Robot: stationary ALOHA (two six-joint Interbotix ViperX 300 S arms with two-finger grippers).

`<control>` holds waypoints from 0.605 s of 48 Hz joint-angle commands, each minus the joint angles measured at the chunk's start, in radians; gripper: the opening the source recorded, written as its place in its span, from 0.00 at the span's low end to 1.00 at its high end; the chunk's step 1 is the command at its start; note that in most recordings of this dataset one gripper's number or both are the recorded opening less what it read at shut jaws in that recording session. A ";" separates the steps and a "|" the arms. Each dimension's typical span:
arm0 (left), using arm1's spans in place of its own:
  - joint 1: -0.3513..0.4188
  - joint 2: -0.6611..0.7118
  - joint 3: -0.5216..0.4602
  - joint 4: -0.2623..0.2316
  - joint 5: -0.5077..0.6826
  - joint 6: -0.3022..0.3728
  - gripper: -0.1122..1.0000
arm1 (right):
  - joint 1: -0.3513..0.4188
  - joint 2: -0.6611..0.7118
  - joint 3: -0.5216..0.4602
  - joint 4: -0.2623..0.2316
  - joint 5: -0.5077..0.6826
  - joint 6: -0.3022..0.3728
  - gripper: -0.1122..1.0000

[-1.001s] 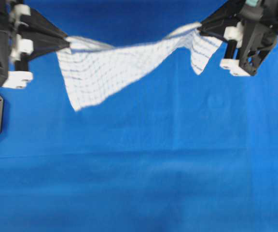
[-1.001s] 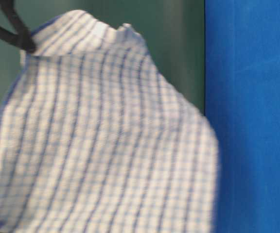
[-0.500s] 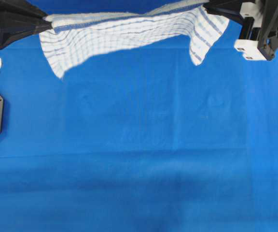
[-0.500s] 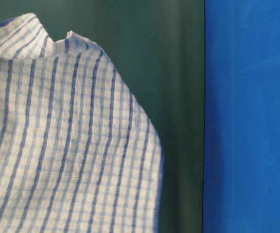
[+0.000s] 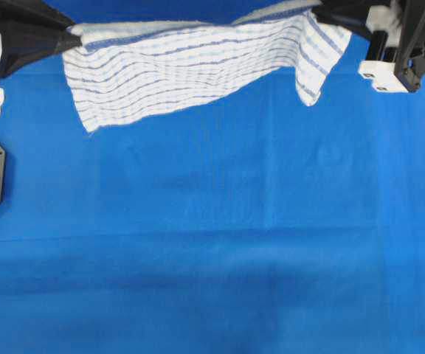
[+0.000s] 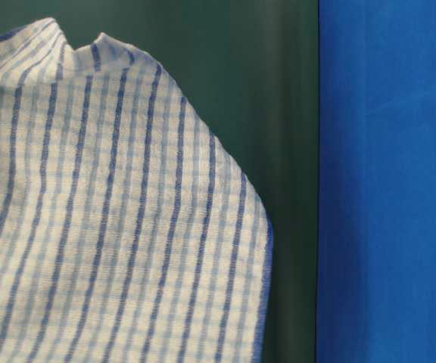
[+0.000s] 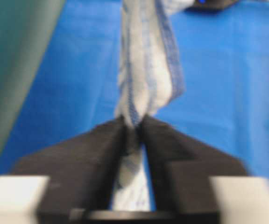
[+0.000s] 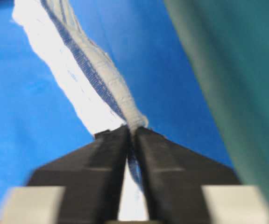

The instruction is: Lift the towel with both arms.

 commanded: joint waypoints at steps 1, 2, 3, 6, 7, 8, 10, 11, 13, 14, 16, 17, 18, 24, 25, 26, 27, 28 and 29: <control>0.002 -0.006 -0.023 0.002 -0.011 -0.002 0.33 | 0.000 -0.014 -0.021 -0.011 -0.003 0.000 0.43; 0.002 -0.006 -0.023 0.002 -0.011 -0.002 0.38 | 0.000 -0.014 -0.020 -0.014 -0.003 0.000 0.48; 0.002 -0.008 -0.021 0.002 -0.009 -0.002 0.44 | 0.000 -0.014 -0.020 -0.018 -0.005 0.002 0.54; 0.002 -0.009 -0.021 0.002 -0.006 -0.002 0.62 | 0.000 -0.014 -0.020 -0.028 0.000 0.003 0.67; 0.003 -0.009 -0.020 0.000 -0.006 -0.002 0.68 | 0.000 -0.014 -0.018 -0.028 0.000 0.003 0.70; 0.003 -0.009 -0.020 0.002 -0.005 -0.002 0.73 | 0.000 -0.014 -0.020 -0.028 0.000 0.003 0.71; 0.003 -0.008 -0.017 0.002 -0.003 -0.002 0.82 | 0.000 -0.014 -0.018 -0.028 0.000 0.003 0.69; 0.002 -0.009 -0.015 0.002 -0.003 -0.002 0.86 | 0.000 -0.014 -0.018 -0.028 0.002 0.005 0.67; 0.002 -0.009 -0.012 0.000 -0.002 -0.003 0.92 | 0.000 -0.014 -0.018 -0.028 0.000 0.005 0.66; 0.002 -0.009 -0.011 0.000 -0.002 -0.003 0.93 | 0.000 -0.012 -0.017 -0.028 0.002 0.005 0.66; 0.002 -0.009 -0.009 0.000 0.000 -0.003 0.93 | 0.000 -0.014 -0.015 -0.028 0.000 0.006 0.66; 0.002 -0.009 -0.008 0.000 -0.002 -0.005 0.93 | 0.000 -0.012 -0.014 -0.028 0.002 0.006 0.66; 0.003 -0.009 -0.008 0.000 -0.002 -0.005 0.92 | 0.000 -0.014 -0.012 -0.028 0.000 0.008 0.66; 0.003 -0.009 0.003 0.000 -0.002 -0.005 0.91 | 0.000 -0.014 0.003 -0.028 0.002 0.012 0.66; 0.003 -0.009 0.008 0.000 -0.003 -0.005 0.91 | 0.000 -0.014 0.009 -0.028 0.002 0.014 0.66; 0.002 -0.006 0.017 -0.002 -0.006 -0.005 0.91 | 0.000 -0.012 0.017 -0.028 0.000 0.014 0.66; 0.002 -0.005 0.025 -0.002 -0.009 -0.005 0.91 | 0.000 -0.012 0.026 -0.028 -0.003 0.014 0.66; 0.003 -0.002 0.032 0.000 -0.012 -0.005 0.91 | 0.000 -0.014 0.035 -0.028 -0.003 0.015 0.66; 0.002 0.000 0.043 0.000 -0.015 -0.005 0.91 | 0.000 -0.014 0.051 -0.028 -0.006 0.015 0.66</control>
